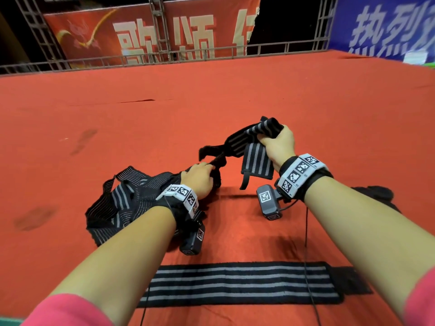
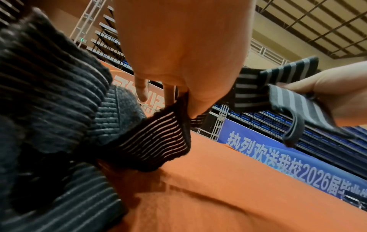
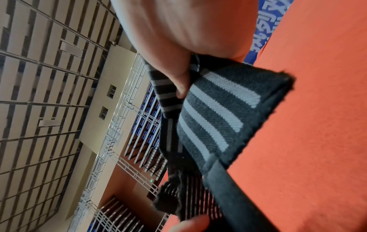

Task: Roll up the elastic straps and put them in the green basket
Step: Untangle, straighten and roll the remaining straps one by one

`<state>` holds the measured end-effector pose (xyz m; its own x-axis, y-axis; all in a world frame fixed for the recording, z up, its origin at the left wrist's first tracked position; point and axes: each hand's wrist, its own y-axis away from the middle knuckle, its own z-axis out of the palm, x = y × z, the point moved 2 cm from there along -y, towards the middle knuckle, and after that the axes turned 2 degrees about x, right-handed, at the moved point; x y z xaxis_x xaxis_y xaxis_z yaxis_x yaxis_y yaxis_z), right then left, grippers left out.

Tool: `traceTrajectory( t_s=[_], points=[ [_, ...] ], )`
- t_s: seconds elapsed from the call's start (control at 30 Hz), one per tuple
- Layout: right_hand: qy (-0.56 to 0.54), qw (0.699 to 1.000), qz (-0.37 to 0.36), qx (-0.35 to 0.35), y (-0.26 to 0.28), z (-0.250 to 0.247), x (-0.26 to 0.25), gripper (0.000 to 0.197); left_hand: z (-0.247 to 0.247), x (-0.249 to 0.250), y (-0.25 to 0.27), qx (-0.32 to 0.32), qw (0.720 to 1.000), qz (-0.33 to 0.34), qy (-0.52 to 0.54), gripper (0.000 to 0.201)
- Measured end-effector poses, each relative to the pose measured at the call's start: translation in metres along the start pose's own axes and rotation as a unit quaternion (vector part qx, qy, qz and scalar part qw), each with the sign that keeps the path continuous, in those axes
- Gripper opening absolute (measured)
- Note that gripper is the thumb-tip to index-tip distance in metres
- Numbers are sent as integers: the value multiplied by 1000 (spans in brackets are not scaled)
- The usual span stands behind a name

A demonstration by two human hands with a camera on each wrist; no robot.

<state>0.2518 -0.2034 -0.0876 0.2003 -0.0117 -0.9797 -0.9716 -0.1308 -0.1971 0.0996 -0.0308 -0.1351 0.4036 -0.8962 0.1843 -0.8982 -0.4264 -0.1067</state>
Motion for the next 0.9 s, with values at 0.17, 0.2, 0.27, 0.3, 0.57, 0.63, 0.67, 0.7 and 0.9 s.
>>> traceTrajectory(
  t_s=[0.17,0.2,0.27,0.3,0.57,0.63,0.67,0.7,0.9],
  points=[
    [24,999,9,48,-4,-6,11,33,-8,-14,-4,-9,999,-46,-26,35],
    [25,998,13,48,-4,-6,12,34,-11,-16,-3,-14,998,-57,-30,33],
    [29,998,19,54,-4,-7,16,34,-15,-20,-3,-17,996,-79,-35,32],
    [32,998,22,57,-3,-8,17,35,-17,-21,-3,-17,995,-92,-37,31],
    [54,993,30,102,-15,-36,18,35,-16,-51,2,-68,982,-168,-55,30],
    [65,994,28,88,-14,-38,19,36,-19,-48,3,-49,984,-168,-47,34],
    [63,994,27,82,-13,-37,21,36,-19,-45,3,-43,984,-167,-41,36],
    [55,995,28,76,-12,-36,22,35,-19,-42,2,-42,984,-168,-35,38],
    [-32,998,6,-51,4,-31,6,22,-17,-21,5,-37,991,-123,38,47]
  ],
)
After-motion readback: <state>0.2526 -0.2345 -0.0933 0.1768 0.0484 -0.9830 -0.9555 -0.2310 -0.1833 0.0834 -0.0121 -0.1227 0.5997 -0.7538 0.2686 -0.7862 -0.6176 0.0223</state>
